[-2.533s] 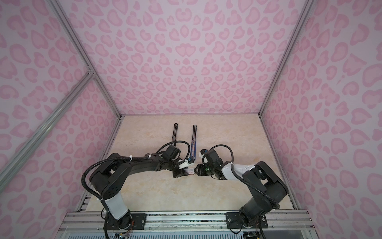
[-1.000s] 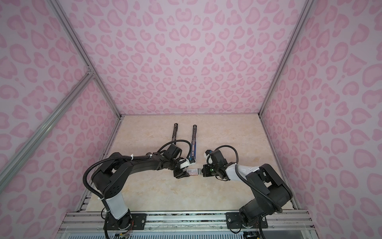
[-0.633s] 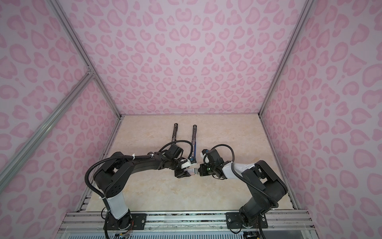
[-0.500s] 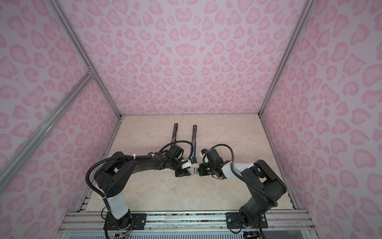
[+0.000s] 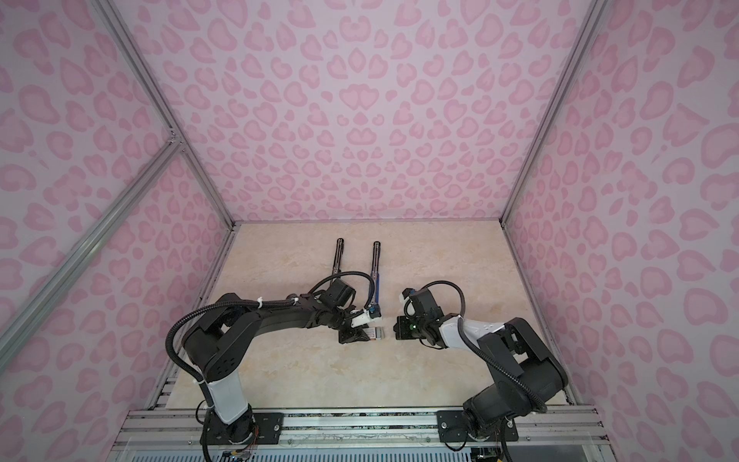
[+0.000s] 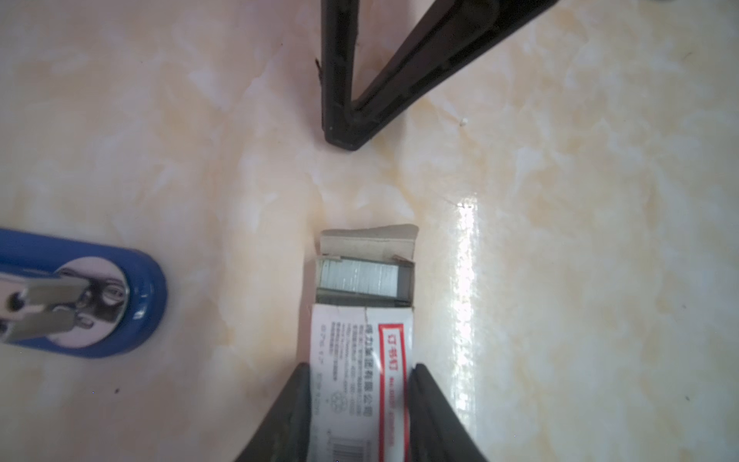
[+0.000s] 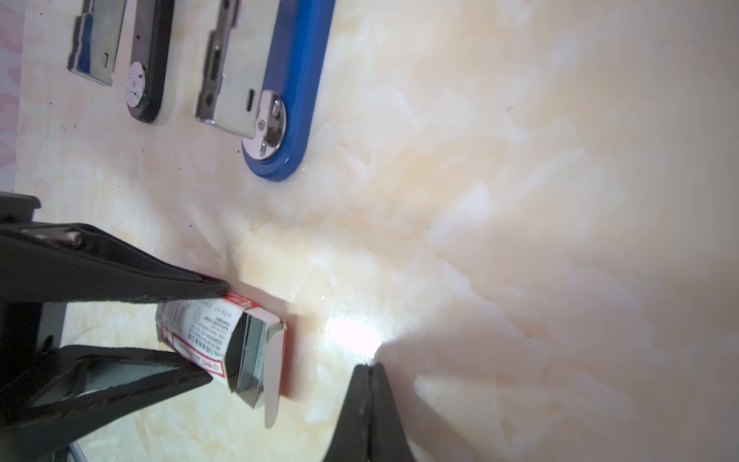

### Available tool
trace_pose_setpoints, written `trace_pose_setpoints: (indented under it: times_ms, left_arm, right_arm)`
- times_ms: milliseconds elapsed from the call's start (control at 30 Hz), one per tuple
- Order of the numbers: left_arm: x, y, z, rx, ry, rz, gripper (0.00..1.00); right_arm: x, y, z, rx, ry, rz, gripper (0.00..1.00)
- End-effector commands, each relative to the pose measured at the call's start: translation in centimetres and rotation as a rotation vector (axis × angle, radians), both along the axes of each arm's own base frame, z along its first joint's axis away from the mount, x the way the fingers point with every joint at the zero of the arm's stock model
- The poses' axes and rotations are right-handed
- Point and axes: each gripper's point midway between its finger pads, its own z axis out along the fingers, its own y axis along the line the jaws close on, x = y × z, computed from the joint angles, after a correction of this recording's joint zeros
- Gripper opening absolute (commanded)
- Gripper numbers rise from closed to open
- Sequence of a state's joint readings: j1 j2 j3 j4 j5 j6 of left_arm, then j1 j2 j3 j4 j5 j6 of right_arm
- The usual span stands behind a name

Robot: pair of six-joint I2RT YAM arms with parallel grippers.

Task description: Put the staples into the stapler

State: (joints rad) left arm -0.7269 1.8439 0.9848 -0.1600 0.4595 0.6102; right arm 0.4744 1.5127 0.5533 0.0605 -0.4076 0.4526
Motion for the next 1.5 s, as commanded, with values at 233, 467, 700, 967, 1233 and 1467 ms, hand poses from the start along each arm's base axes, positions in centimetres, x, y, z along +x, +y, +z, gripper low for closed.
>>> trace_pose_setpoints:
  times_ms: [233,467,700,967,1233,1467]
  left_arm:
    - [-0.8,1.3,-1.1,0.077,0.048,0.014,0.43]
    - [-0.9,1.3,-0.8,0.07,0.046,0.019,0.53]
    - [-1.0,1.3,-0.5,0.063,0.043,0.018,0.55]
    - [-1.2,1.3,-0.6,0.07,0.054,0.012,0.46]
    - [-1.4,1.2,-0.9,0.085,0.058,0.0,0.45]
    - [-1.4,1.1,-1.3,0.102,0.06,-0.002,0.43]
  right_arm:
    - [-1.2,1.6,1.2,0.048,-0.006,0.036,0.28]
    - [-1.0,3.2,1.3,0.058,-0.006,0.057,0.34]
    - [-1.4,3.9,-0.3,0.022,0.028,0.077,0.28]
    - [-1.4,2.4,-0.9,-0.019,0.03,0.047,0.06]
    - [-0.8,0.5,-0.2,-0.023,0.019,0.008,0.0]
    - [-0.9,0.0,-0.5,-0.037,0.024,0.011,0.0]
